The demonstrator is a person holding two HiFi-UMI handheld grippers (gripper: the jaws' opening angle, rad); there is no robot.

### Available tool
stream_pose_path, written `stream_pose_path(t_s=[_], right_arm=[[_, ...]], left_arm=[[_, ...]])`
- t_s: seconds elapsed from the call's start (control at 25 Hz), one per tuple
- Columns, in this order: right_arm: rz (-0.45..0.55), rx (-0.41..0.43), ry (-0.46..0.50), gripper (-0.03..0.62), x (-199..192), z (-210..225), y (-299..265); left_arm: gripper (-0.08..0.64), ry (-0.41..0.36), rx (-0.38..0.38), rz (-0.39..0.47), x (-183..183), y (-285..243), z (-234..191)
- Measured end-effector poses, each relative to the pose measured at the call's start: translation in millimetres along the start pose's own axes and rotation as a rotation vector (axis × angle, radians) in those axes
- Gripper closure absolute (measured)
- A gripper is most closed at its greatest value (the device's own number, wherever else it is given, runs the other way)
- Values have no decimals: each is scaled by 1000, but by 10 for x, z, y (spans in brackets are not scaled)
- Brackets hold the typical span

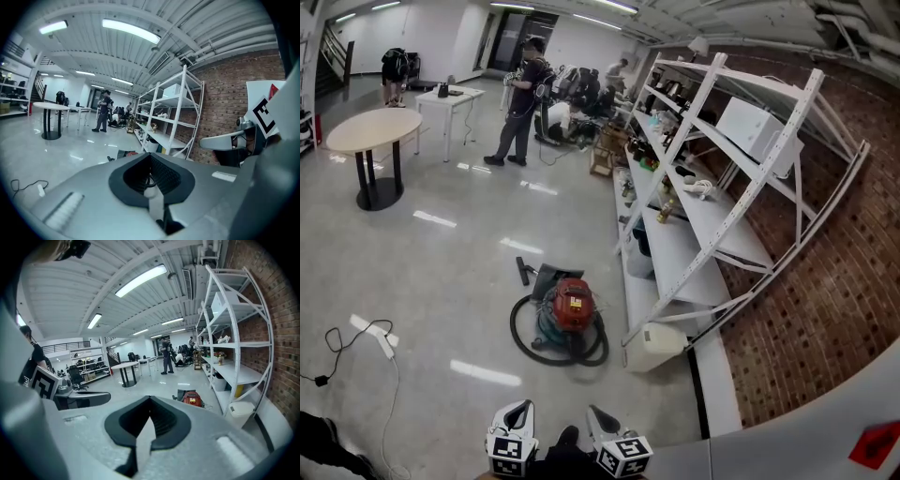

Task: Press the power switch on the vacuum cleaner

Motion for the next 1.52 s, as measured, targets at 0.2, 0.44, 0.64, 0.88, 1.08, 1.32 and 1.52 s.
stream_pose_path(t_s=[0.2, 0.44, 0.64, 0.88, 1.08, 1.32, 1.52], right_arm=[[-13, 22, -7, 600, 47, 53, -210], [-16, 74, 7, 600, 169, 292, -588], [-25, 94, 13, 600, 379, 623, -912], [-26, 133, 25, 600, 658, 1136, -1250], [-19, 151, 34, 600, 817, 1544, -1423], [-15, 159, 16, 600, 893, 1988, -1538], [-18, 166, 12, 600, 931, 2207, -1641]], left_arm=[[543, 21, 38, -38, -25, -58, -113], [543, -13, 107, -43, 94, -335, -193], [543, -30, 116, -45, 348, -794, -186], [543, -27, 160, -42, 605, -1319, -75], [543, -35, 182, -41, 745, -1744, 55], [543, -53, 186, -34, 883, -2199, 225], [543, -74, 199, -42, 955, -2409, 260]])
Point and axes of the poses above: the fingertips, and each gripper's own axes: y backward along the fingers, z to its right, x out of its top, the point moved 10 cm from there along y, backward along the fingers, and after that the axes turned 7 degrees about x, right-handed, at the moved point
